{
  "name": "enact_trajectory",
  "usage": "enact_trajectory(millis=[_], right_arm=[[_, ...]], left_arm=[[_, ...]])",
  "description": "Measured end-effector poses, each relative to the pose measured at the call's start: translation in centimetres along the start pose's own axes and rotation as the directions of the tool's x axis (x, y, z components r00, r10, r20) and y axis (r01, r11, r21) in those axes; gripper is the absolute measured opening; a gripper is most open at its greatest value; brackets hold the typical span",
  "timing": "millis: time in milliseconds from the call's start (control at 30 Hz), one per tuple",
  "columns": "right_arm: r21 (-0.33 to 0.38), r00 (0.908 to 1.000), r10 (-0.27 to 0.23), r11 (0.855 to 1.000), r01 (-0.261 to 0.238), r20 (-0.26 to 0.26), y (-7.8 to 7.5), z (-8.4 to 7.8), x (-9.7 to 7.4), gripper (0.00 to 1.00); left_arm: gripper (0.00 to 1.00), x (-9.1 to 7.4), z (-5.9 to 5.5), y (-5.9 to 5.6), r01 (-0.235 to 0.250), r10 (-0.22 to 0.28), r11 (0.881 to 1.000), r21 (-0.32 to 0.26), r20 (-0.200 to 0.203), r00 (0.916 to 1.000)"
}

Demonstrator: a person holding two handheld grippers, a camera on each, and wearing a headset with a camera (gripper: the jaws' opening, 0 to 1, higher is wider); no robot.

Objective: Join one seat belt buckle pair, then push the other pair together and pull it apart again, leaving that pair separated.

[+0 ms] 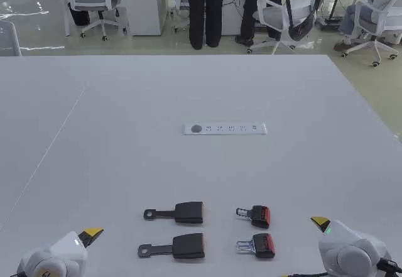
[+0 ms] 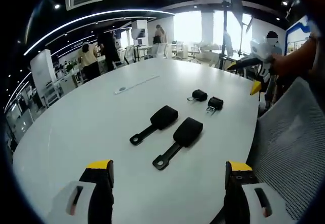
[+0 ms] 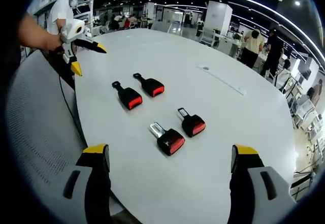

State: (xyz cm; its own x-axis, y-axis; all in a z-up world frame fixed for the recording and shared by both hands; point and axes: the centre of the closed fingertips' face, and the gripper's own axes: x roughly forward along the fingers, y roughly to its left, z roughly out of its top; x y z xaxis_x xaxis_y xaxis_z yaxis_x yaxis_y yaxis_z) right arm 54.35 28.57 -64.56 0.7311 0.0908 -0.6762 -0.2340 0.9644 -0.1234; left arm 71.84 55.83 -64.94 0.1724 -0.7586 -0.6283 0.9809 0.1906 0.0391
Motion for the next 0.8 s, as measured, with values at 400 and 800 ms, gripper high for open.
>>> enact_trajectory(millis=[400, 800], right_arm=[[-0.004, 0.9999, 0.002, 1.000, -0.002, -0.011, 0.30, -0.42, -0.37, 1.00], [-0.006, 0.9999, -0.005, 1.000, 0.005, -0.011, 0.25, -0.63, -0.65, 1.00]], left_arm=[[0.92, -0.08, -0.04, -0.05, -0.004, 0.004, 1.000, 0.000, 0.000, 1.0000], [0.92, -0.45, -0.27, 0.05, -0.019, 0.019, 1.000, -0.002, -0.001, 0.9998]])
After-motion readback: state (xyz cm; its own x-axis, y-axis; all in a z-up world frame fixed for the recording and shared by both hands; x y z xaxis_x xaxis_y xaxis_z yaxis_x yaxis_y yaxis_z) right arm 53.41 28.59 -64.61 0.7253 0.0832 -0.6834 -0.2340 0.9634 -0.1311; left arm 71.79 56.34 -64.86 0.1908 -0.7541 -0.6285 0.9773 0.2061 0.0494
